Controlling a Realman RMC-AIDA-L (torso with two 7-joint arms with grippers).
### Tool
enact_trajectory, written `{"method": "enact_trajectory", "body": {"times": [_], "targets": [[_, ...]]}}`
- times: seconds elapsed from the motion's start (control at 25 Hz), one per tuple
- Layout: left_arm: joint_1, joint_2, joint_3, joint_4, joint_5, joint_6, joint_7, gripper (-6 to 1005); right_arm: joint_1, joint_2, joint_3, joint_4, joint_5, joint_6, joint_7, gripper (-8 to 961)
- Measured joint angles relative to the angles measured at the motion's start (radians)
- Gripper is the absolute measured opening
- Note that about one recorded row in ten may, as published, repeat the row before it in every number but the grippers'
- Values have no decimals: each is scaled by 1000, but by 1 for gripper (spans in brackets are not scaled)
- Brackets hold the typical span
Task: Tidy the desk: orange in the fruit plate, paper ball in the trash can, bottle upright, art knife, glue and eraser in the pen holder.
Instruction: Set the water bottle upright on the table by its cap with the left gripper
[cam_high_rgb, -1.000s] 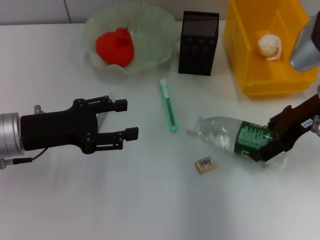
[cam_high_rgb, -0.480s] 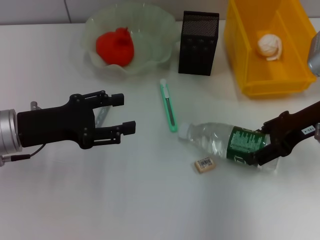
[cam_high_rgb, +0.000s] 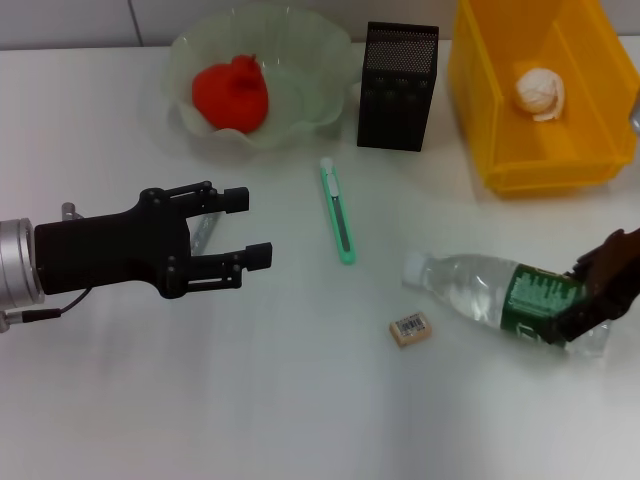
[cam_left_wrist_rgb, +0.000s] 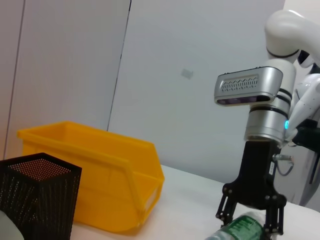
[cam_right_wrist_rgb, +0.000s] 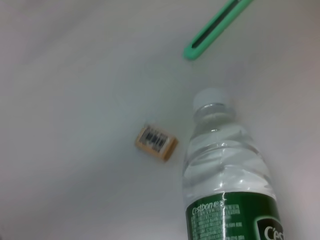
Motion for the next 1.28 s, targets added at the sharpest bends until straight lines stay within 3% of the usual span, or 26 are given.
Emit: {"method": "enact_trajectory", "body": {"times": [0.36, 0.64, 1.0, 1.28], "targets": [[-9, -3, 0, 1, 0, 0, 2, 787, 40, 9, -103, -41, -72, -19, 86, 760], [-8, -12, 0, 1, 0, 0, 13, 787, 51, 16, -327, -36, -93, 76, 151, 760], [-6, -14, 0, 0, 0, 1, 13, 786, 44, 18, -479, -20, -136, 151, 214, 760], [-7, -14, 0, 0, 0, 1, 13, 786, 44, 18, -515, -19, -138, 159, 233, 759]]}}
